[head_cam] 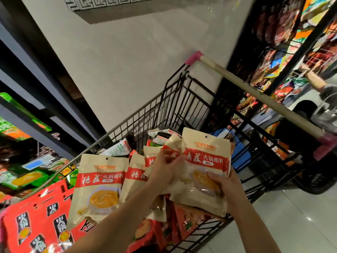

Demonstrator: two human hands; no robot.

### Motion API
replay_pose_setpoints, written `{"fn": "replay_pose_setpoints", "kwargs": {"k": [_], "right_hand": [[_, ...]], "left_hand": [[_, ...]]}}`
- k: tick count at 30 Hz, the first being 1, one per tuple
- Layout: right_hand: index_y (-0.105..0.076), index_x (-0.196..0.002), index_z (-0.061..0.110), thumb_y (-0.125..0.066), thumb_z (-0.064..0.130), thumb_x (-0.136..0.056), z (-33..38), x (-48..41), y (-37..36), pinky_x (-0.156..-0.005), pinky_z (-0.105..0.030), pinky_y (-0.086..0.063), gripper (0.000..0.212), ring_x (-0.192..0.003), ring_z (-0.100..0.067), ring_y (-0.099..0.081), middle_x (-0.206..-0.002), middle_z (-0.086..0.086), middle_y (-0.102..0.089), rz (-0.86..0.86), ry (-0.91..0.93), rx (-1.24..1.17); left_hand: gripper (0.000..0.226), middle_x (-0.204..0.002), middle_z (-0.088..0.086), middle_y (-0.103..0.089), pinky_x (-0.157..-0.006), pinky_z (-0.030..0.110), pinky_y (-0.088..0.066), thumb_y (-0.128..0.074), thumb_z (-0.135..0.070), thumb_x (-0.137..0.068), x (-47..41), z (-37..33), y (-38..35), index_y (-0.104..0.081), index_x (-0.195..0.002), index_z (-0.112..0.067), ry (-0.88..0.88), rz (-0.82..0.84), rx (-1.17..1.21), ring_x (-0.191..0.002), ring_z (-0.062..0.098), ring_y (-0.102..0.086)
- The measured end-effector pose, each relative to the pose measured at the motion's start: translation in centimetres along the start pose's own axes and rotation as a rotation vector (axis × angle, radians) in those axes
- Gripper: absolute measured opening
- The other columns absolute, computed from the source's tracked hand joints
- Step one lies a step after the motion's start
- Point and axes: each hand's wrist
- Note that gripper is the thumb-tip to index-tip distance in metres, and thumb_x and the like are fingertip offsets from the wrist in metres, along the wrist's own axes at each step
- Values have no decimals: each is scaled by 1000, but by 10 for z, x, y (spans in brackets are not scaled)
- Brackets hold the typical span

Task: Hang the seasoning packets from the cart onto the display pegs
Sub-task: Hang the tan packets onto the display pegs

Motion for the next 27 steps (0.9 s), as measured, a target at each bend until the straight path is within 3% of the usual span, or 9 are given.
{"fn": "replay_pose_setpoints", "kwargs": {"k": [3, 5, 8, 13, 18, 20, 22, 25, 27], "right_hand": [[-64, -122, 18, -78, -3, -81, 5, -2, 4, -90, -50, -59, 48, -103, -32, -72, -111, -8, -76, -87, 28, -43], [-63, -123, 18, -77, -4, -81, 8, -4, 4, -84, -45, -58, 49, -102, -29, -71, -112, -7, -75, -134, 38, -58], [-62, -125, 20, -80, -2, -80, 8, -8, 4, -84, -45, -58, 53, -103, -26, -71, -112, -4, -74, -161, 66, -12], [-64, -121, 25, -85, 5, -76, 3, -13, 7, -95, -57, -57, 54, -104, -28, -72, -112, -2, -75, -166, 84, 56], [-61, -120, 25, -83, 3, -78, -5, -16, -5, -97, -57, -55, 52, -106, -29, -69, -114, -4, -73, -144, 88, 89], [-61, -120, 28, -82, 2, -80, -10, -15, -16, -97, -56, -55, 52, -106, -28, -69, -115, -4, -72, -118, 91, 119], [-60, -125, 25, -81, 0, -81, -15, -16, -28, -96, -55, -56, 55, -107, -27, -69, -116, -4, -72, -82, 92, 121], [-57, -132, 22, -79, -1, -83, -16, -14, -50, -87, -46, -59, 58, -106, -25, -68, -118, -5, -70, -14, 112, 158], [-56, -135, 23, -79, 0, -83, -12, -14, -60, -80, -39, -58, 62, -106, -23, -68, -118, -3, -70, 35, 149, 207]], "left_hand": [[58, -122, -5, -59, -97, 47, -53, -65, -63, -85, -25, 14, 27, -55, -130, -28, 2, -176, -372, -113, 21, -59], [65, -131, 6, -58, -102, 49, -49, -65, -55, -89, -39, 27, 34, -48, -140, -18, 61, -136, -627, -121, 30, -56], [65, -125, 7, -63, -98, 46, -50, -72, -52, -85, -48, 31, 33, -48, -133, -15, 98, -98, -782, -117, 31, -60], [66, -103, 6, -70, -74, 35, -59, -88, -50, -69, -62, 12, 46, -63, -114, -9, 258, -4, -655, -95, 24, -68], [25, -69, 1, -64, -48, 18, -44, -85, -25, -82, -29, -15, 106, -65, -76, -11, 80, -62, -516, -67, 18, -62], [27, -65, 3, -62, -53, 26, -40, -87, -20, -80, -14, -20, 141, -64, -75, -7, 18, -83, -214, -63, 22, -52], [41, -78, 12, -66, -64, 34, -37, -92, -25, -72, 0, -25, 167, -67, -86, 4, -47, -18, 79, -71, 29, -48], [40, -113, 24, -72, -87, 44, -54, -82, -13, -82, 23, -33, 169, -68, -114, 6, -75, 95, 252, -96, 39, -68], [38, -117, 23, -72, -96, 45, -55, -80, -8, -82, 32, -29, 150, -70, -118, 0, -53, 120, 287, -107, 37, -70]]}}
Point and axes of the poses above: each hand's wrist, its own x-axis away from the middle knuckle, its own y-axis out of the back of the hand, z = x × y
